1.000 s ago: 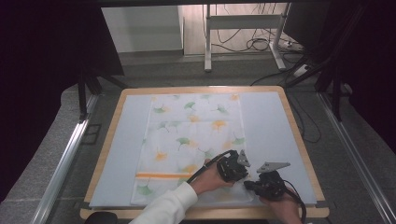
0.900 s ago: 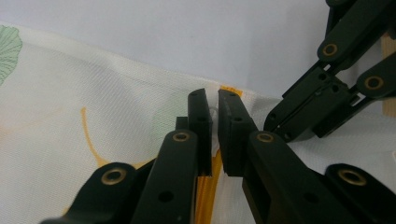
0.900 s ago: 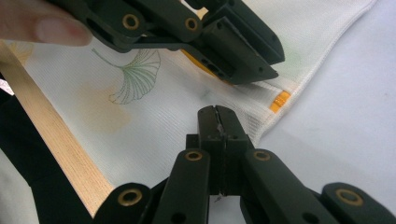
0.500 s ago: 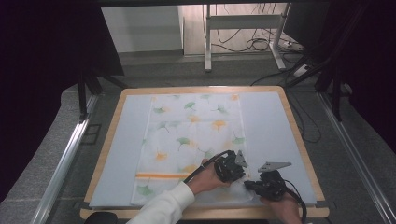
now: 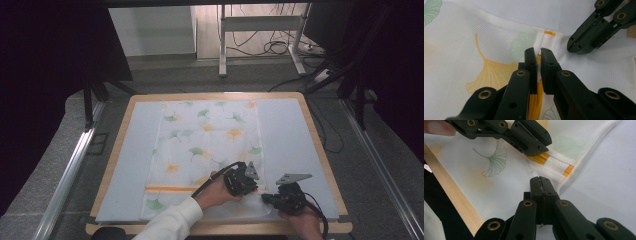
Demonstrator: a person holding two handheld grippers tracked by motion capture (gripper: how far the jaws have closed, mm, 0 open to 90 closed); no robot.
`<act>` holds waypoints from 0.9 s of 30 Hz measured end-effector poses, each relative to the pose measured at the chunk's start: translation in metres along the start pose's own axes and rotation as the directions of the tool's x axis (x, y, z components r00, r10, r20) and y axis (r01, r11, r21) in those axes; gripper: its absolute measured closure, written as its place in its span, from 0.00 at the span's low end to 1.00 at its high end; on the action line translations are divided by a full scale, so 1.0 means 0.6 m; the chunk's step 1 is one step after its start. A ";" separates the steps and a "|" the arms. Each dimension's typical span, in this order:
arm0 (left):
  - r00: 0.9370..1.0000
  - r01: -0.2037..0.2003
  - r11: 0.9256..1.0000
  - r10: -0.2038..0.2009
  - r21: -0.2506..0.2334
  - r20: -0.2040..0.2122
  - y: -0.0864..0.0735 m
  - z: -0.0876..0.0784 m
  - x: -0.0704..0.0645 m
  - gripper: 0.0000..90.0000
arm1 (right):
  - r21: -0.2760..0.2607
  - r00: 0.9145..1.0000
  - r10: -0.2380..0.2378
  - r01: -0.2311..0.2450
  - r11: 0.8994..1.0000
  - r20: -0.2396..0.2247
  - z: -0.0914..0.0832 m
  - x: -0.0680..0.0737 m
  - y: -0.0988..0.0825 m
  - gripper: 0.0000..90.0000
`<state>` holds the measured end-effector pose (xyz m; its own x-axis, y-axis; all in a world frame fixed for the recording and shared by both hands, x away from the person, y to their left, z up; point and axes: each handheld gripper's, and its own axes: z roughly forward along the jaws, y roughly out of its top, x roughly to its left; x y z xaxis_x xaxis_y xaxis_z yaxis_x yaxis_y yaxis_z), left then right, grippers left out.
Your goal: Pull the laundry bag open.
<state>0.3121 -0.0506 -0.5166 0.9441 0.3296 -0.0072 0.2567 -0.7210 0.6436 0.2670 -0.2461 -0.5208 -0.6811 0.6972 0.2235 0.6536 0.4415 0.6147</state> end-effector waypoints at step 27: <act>1.000 -0.012 1.000 0.012 0.015 -0.001 -0.001 0.002 0.001 0.95 | -0.008 0.997 0.056 -0.056 0.998 0.057 0.012 -0.015 0.026 0.99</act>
<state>0.3130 -0.0507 -0.5176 0.9471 0.3210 0.0013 0.2479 -0.7340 0.6323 0.2854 -0.2413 -0.5188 -0.6234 0.7519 0.2144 0.6880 0.3972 0.6073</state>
